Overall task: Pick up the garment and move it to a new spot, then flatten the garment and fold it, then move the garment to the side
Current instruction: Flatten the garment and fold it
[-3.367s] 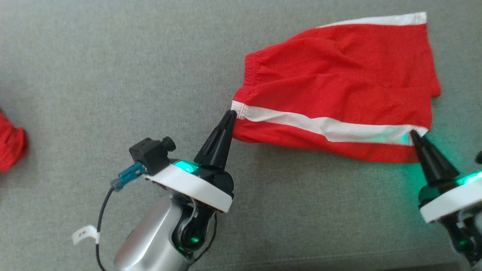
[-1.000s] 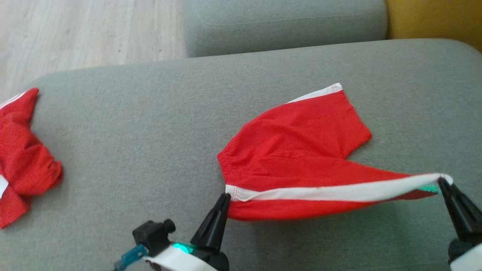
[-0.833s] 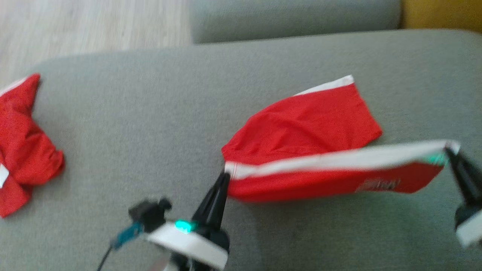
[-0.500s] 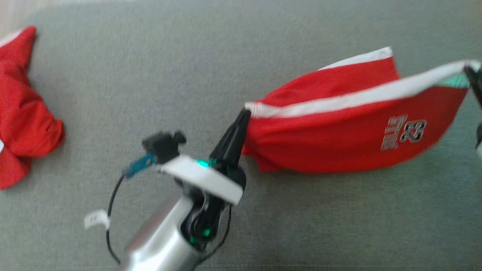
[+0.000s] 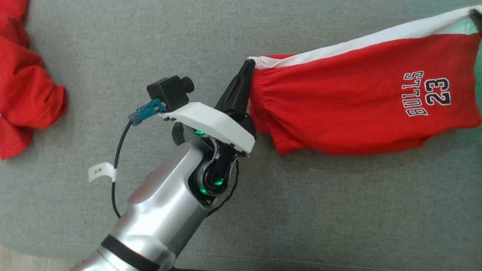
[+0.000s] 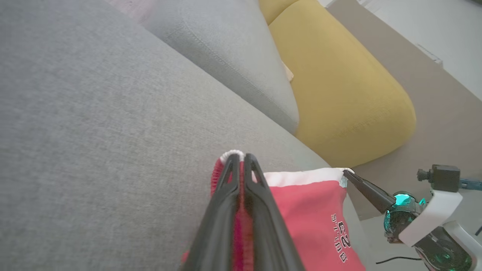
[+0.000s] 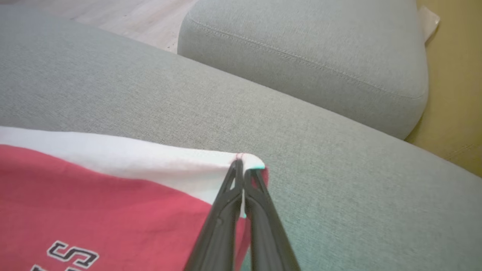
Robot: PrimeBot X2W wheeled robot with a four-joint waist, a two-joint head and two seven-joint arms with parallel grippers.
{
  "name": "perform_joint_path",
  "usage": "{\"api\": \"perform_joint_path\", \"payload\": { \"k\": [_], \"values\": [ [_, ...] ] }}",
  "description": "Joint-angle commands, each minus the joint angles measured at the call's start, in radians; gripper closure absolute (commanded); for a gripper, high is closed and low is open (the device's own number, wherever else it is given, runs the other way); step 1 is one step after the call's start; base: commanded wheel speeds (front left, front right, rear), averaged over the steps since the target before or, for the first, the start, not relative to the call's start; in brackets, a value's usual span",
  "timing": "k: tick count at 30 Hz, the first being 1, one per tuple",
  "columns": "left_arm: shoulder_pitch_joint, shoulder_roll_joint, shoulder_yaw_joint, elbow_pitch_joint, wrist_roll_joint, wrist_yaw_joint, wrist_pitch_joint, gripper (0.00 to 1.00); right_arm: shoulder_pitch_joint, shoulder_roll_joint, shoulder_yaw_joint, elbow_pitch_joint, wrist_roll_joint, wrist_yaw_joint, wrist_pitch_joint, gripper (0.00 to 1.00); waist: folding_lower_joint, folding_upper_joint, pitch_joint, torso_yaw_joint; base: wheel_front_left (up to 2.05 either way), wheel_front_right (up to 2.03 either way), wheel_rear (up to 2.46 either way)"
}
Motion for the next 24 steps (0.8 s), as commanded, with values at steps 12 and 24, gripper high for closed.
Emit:
{"api": "perform_joint_path", "payload": {
  "k": [12, 24],
  "values": [
    [-0.003, 0.009, 0.074, -0.075, 0.140, 0.056, -0.005, 0.00, -0.070, 0.007, 0.138, 0.122, 0.185, -0.001, -0.193, 0.00, 0.0000, 0.0000, -0.014, -0.018, 0.00, 0.00, 0.00],
    [0.316, 0.009, 0.230, -0.305, 0.728, 0.110, -0.005, 0.00, 0.042, 0.125, 0.176, 0.312, 0.229, -0.001, -0.196, 0.00, 0.0000, 0.0000, -0.070, -0.007, 0.00, 0.00, 0.00]
  ]
}}
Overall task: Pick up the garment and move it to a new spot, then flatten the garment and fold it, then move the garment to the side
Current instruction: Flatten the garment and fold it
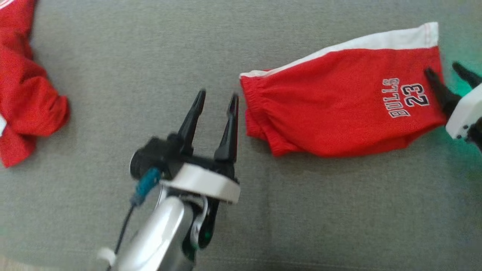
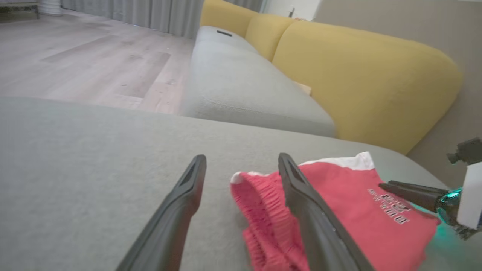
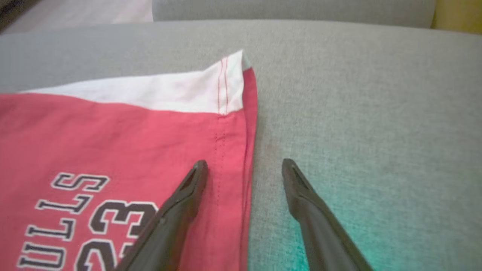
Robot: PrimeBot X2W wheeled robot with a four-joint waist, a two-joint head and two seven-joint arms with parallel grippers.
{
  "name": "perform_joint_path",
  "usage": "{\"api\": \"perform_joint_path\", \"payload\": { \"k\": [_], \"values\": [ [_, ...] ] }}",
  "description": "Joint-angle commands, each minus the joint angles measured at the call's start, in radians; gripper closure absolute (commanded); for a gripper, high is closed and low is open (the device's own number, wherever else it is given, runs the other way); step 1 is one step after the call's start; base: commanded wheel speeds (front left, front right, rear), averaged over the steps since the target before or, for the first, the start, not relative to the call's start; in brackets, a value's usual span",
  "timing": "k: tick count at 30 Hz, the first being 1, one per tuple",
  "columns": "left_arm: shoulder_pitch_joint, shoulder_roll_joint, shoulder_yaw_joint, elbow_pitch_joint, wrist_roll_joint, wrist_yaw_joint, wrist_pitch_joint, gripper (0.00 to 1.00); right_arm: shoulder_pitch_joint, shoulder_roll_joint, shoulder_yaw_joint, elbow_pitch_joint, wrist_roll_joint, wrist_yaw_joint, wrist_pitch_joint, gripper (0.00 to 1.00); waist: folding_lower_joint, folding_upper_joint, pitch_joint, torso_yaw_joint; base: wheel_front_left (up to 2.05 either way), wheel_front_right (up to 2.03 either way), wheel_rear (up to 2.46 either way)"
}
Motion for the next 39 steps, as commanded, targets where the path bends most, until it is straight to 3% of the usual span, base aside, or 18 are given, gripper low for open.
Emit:
{"api": "perform_joint_path", "payload": {
  "k": [1, 7, 8, 11, 15, 23, 31, 39],
  "values": [
    [0.017, 0.009, 0.038, -0.044, 0.039, 0.009, -0.005, 0.00, 0.017, -0.010, 0.003, 0.025, 0.000, -0.001, 0.015, 0.00, 0.0000, 0.0000, -0.010, 0.027, 0.00, 0.00, 0.00],
    [0.114, 0.009, 0.043, -0.078, 0.132, 0.054, -0.005, 0.00, 0.064, 0.029, 0.024, 0.142, 0.047, -0.001, 0.104, 0.00, 0.0000, 0.0000, -0.031, 0.085, 0.00, 0.00, 0.00],
    [0.126, 0.009, 0.042, -0.084, 0.144, 0.064, -0.005, 0.00, 0.073, 0.034, 0.028, 0.147, 0.060, -0.001, 0.123, 0.04, 0.0000, 0.0000, -0.034, 0.089, 0.00, 0.00, 0.00],
    [0.156, 0.009, 0.035, -0.103, 0.162, 0.084, -0.005, 0.00, 0.094, 0.040, 0.033, 0.138, 0.102, -0.001, 0.156, 1.00, 0.0000, 0.0000, -0.042, 0.096, 0.00, 0.00, 0.00],
    [0.187, 0.009, 0.030, -0.111, 0.179, 0.099, -0.005, 0.00, 0.102, 0.020, 0.030, 0.111, 0.121, -0.001, 0.126, 1.00, 0.0000, 0.0000, -0.060, 0.085, 0.00, 0.00, 0.00],
    [0.204, 0.009, 0.055, -0.106, 0.203, 0.090, -0.005, 0.00, 0.066, -0.058, 0.007, 0.176, 0.074, -0.001, 0.039, 1.00, 0.0000, 0.0000, -0.090, 0.005, 0.00, 0.00, 0.00],
    [0.192, 0.009, 0.061, -0.098, 0.203, 0.073, -0.005, 0.00, -0.022, -0.144, -0.005, 0.207, 0.005, -0.001, 0.040, 1.00, 0.0000, 0.0000, -0.089, -0.063, 0.00, 0.00, 0.00],
    [0.187, 0.009, 0.045, -0.075, 0.186, 0.072, -0.005, 0.00, -0.082, -0.087, -0.016, 0.140, -0.025, -0.001, 0.038, 1.00, 0.0000, 0.0000, -0.123, -0.082, 0.00, 0.00, 0.00]
  ]
}}
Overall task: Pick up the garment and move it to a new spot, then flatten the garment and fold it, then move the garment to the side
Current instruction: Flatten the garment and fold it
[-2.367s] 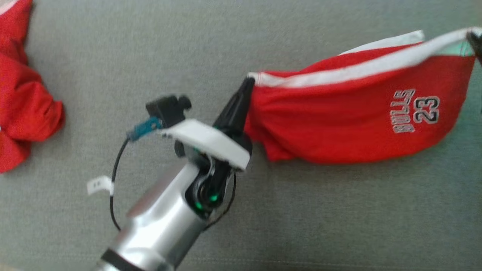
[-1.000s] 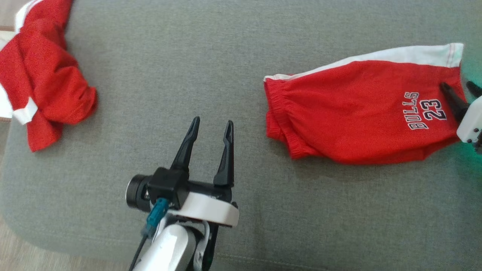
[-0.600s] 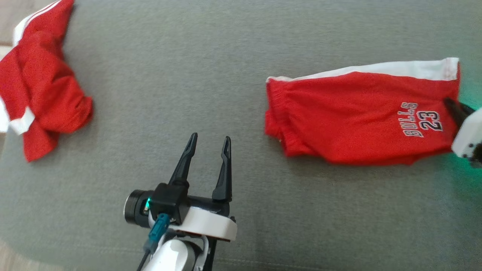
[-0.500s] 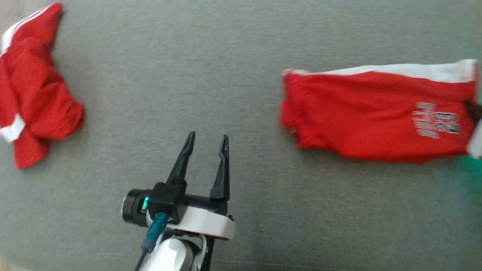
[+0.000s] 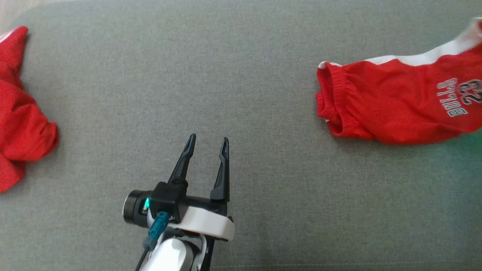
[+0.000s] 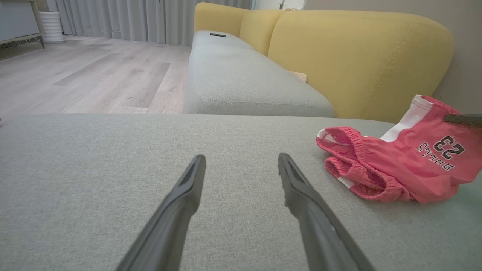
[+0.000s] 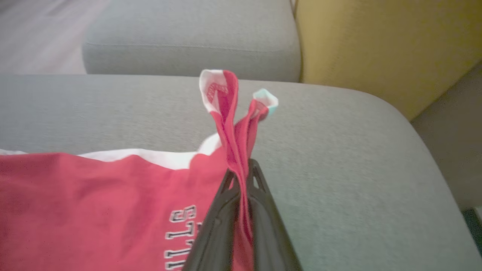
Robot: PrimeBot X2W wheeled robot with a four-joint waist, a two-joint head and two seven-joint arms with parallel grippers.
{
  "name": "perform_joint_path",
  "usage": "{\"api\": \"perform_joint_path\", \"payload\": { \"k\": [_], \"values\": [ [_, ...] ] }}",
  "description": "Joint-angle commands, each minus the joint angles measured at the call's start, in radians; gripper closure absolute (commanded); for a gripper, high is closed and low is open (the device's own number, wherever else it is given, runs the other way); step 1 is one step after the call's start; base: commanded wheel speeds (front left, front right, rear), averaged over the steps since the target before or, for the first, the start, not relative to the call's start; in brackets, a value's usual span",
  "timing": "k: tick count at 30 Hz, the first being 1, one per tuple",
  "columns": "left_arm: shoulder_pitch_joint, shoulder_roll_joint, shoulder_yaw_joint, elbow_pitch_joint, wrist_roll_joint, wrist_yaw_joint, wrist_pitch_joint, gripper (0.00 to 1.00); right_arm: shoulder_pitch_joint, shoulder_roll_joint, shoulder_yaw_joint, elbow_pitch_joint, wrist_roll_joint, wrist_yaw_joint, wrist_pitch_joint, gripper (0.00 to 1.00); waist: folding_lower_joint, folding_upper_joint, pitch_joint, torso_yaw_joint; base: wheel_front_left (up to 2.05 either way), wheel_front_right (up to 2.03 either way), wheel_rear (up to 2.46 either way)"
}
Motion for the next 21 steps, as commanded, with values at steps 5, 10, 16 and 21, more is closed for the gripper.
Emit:
{"api": "perform_joint_path", "payload": {
  "k": [5, 10, 16, 21],
  "values": [
    [-0.017, 0.002, 0.025, -0.025, -0.018, -0.003, -0.005, 0.00, 0.009, 0.042, -0.015, -0.083, -0.016, -0.001, -0.009, 1.00, 0.0000, 0.0000, -0.041, 0.007, 0.00, 0.00, 0.00],
    [-0.004, 0.002, 0.021, -0.017, -0.026, -0.012, -0.005, 0.00, 0.033, 0.136, -0.045, -0.142, -0.046, -0.001, 0.003, 1.00, 0.0000, 0.0000, -0.070, 0.025, 0.00, 0.00, 0.00],
    [0.012, 0.002, 0.019, -0.011, -0.034, -0.018, -0.005, 0.00, 0.093, 0.260, -0.084, -0.193, -0.090, -0.001, 0.040, 1.00, 0.0000, 0.0000, -0.092, 0.059, 0.00, 0.00, 0.00],
    [0.013, 0.002, 0.015, -0.012, -0.036, -0.020, -0.005, 0.00, 0.152, 0.350, -0.125, -0.207, -0.131, -0.001, 0.065, 1.00, 0.0000, 0.0000, -0.090, 0.092, 0.00, 0.00, 0.00]
  ]
}}
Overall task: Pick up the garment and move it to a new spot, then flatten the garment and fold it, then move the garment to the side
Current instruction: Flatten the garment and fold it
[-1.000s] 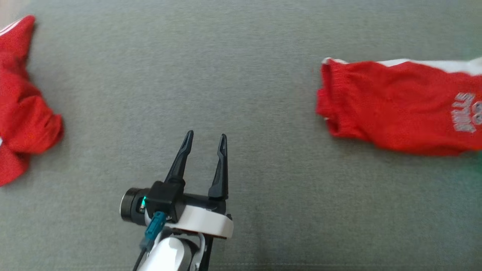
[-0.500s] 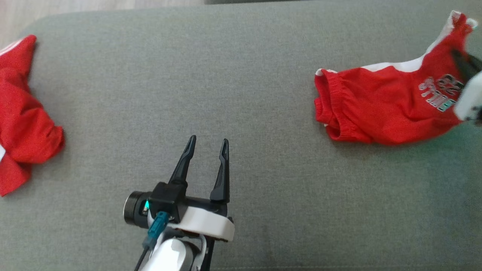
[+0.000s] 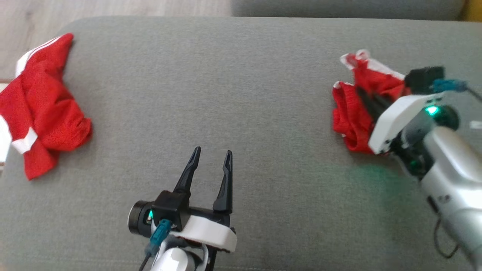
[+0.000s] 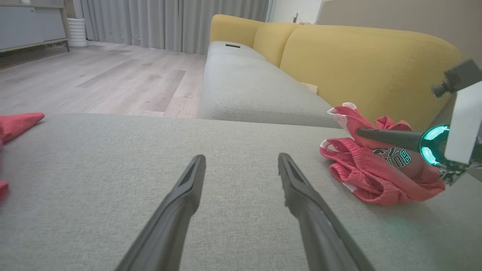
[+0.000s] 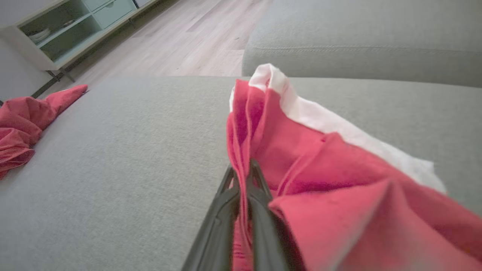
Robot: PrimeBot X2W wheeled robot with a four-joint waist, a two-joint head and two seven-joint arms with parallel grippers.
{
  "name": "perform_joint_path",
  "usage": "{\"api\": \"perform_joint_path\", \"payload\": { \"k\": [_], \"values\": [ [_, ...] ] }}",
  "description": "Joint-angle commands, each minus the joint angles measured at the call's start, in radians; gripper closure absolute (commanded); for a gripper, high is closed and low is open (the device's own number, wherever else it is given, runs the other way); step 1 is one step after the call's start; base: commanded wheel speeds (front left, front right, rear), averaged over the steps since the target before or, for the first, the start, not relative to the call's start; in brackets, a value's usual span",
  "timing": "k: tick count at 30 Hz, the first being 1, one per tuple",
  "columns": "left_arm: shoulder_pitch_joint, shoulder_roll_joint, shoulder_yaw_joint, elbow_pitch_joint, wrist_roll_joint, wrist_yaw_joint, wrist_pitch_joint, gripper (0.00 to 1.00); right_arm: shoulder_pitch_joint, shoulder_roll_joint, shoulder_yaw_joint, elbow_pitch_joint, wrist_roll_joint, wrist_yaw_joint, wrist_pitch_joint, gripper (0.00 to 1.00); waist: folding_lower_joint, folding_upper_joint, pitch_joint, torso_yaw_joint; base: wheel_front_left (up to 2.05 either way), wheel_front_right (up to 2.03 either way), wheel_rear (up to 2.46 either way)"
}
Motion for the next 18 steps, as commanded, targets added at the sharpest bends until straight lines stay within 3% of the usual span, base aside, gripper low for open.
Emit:
{"api": "perform_joint_path", "payload": {
  "k": [1, 2, 3, 6, 11, 15, 17, 18],
  "values": [
    [-0.025, 0.001, 0.027, -0.030, -0.004, 0.000, -0.005, 0.00, 0.014, 0.028, -0.020, -0.033, -0.021, -0.001, 0.003, 1.00, 0.0000, 0.0000, 0.003, 0.016, 0.00, 0.00, 0.00],
    [-0.026, 0.001, 0.025, -0.030, -0.004, 0.001, -0.005, 0.00, 0.021, 0.043, -0.028, -0.037, -0.033, -0.001, 0.000, 0.67, 0.0000, 0.0000, 0.005, 0.020, 0.00, 0.00, 0.00],
    [-0.028, 0.001, 0.024, -0.030, -0.004, 0.002, -0.005, 0.00, 0.030, 0.058, -0.039, -0.042, -0.038, -0.001, 0.001, 0.00, 0.0000, 0.0000, 0.006, 0.023, 0.00, 0.00, 0.00],
    [-0.031, 0.001, 0.019, -0.030, -0.005, 0.005, -0.005, 0.00, 0.057, 0.094, -0.070, -0.089, -0.035, -0.001, -0.006, 0.00, 0.0000, 0.0000, 0.009, 0.028, 0.00, 0.00, 0.00],
    [-0.028, 0.001, 0.013, -0.031, -0.009, 0.012, -0.005, 0.00, 0.106, 0.089, -0.122, -0.204, -0.015, -0.001, -0.029, 0.00, 0.0000, 0.0000, 0.007, 0.024, 0.00, 0.00, 0.00],
    [-0.026, 0.001, 0.009, -0.032, -0.012, 0.015, -0.005, 0.00, 0.174, 0.018, -0.200, -0.318, 0.025, -0.001, -0.010, 0.00, 0.0000, 0.0000, 0.004, 0.018, 0.00, 0.00, 0.00],
    [-0.029, 0.001, 0.005, -0.035, -0.010, 0.014, -0.005, 0.00, 0.206, -0.041, -0.257, -0.344, 0.055, -0.001, 0.020, 0.00, 0.0000, 0.0000, 0.007, 0.022, 0.00, 0.00, 0.00],
    [-0.035, 0.001, -0.003, -0.038, -0.008, 0.010, -0.005, 0.00, 0.233, -0.095, -0.333, -0.350, 0.114, -0.001, 0.053, 0.00, 0.0000, 0.0000, 0.017, 0.032, 0.00, 0.00, 0.00]
  ]
}}
